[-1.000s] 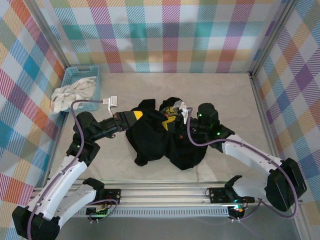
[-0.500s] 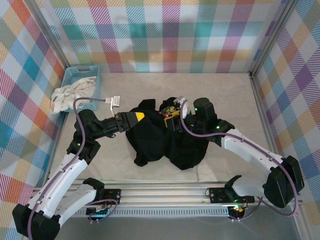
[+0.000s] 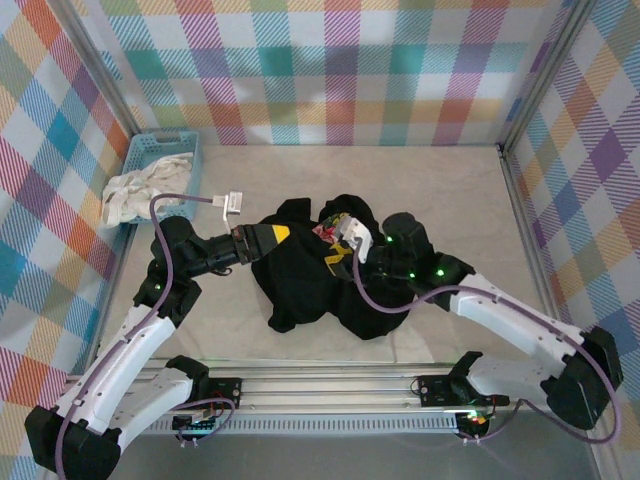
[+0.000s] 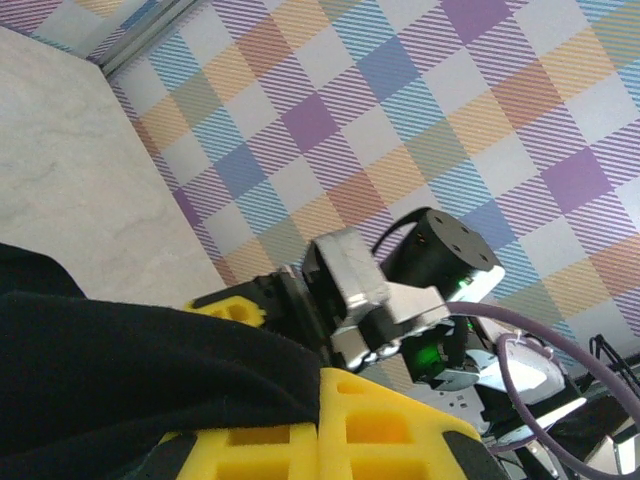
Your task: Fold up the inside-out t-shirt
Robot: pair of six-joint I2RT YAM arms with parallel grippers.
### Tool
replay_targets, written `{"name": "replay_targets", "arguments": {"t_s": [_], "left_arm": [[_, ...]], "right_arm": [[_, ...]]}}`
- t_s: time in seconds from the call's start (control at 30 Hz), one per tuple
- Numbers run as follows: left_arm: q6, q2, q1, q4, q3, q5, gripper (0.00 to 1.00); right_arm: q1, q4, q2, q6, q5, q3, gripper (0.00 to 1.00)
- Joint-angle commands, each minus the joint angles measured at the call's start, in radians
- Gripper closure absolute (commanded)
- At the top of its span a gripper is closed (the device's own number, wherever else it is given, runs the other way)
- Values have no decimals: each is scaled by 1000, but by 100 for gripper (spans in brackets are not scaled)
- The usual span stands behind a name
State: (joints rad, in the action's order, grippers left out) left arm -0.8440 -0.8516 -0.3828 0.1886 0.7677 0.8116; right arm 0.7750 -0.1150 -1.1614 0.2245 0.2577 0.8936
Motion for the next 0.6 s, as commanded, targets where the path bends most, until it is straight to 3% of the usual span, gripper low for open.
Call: {"name": "replay_targets", "arguments": {"t_s": [0.0,0.57], "left_arm": [[23,10,5,17,32,23,100],[26,9,5,18,32,26,100]], "right_arm": [[3,-4,-55,110,-9,64,71],[6,56,-154,142,81,97,67]]}}
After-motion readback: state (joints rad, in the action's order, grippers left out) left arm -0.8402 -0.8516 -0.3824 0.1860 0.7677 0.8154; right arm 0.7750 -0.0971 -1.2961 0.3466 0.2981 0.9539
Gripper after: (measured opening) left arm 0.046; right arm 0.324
